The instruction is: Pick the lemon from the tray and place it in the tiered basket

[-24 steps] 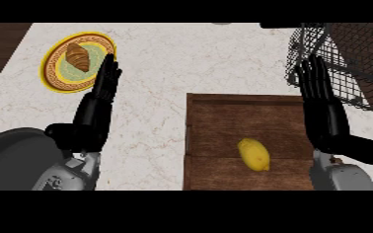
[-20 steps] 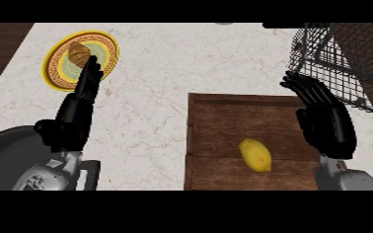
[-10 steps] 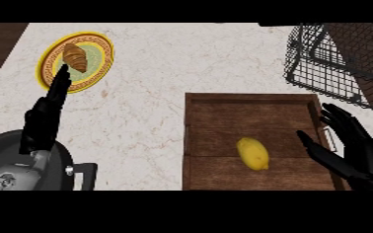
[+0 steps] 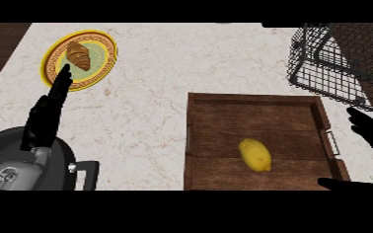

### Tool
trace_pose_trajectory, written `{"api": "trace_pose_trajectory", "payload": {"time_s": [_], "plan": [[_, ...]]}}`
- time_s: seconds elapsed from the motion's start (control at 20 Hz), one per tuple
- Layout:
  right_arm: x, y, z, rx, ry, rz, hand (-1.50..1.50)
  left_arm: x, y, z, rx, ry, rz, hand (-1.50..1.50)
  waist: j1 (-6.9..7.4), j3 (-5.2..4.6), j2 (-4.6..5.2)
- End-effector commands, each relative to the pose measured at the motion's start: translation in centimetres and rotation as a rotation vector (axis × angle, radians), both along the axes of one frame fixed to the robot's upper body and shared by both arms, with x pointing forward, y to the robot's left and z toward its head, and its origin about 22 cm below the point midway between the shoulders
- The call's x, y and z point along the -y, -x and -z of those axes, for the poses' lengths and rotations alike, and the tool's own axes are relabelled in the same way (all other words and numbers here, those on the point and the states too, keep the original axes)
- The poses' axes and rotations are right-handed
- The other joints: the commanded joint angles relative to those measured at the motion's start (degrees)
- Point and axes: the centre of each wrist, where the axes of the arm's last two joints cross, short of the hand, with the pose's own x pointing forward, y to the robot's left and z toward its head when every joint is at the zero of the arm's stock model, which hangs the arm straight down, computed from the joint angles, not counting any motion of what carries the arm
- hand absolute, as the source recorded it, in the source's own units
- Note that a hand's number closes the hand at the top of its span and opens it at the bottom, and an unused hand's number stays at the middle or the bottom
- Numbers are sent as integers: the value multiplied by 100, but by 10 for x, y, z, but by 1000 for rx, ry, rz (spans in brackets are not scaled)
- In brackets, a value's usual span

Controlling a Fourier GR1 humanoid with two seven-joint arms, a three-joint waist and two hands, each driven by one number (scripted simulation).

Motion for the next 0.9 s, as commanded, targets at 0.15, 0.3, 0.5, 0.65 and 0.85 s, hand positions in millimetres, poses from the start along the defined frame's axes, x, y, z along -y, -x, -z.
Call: {"api": "trace_pose_trajectory", "payload": {"time_s": [0.15,0.3,0.5,0.65,0.85], "plan": [[-28,-11,-71,-221,226,-151,-150,0,0,2,0,6,32,0,167,6,7],[-49,-33,-82,-239,221,-127,-150,19,-13,4,-3,12,31,0,167,16,21],[-76,-49,-88,-352,241,-100,-150,4,-4,6,-9,13,32,0,178,16,7],[-83,-65,-64,-435,226,-112,-150,4,-7,-3,-6,-1,19,0,155,21,4],[-99,-77,-48,-493,251,-120,-150,-14,-5,-7,11,-10,30,0,160,21,4]]}}
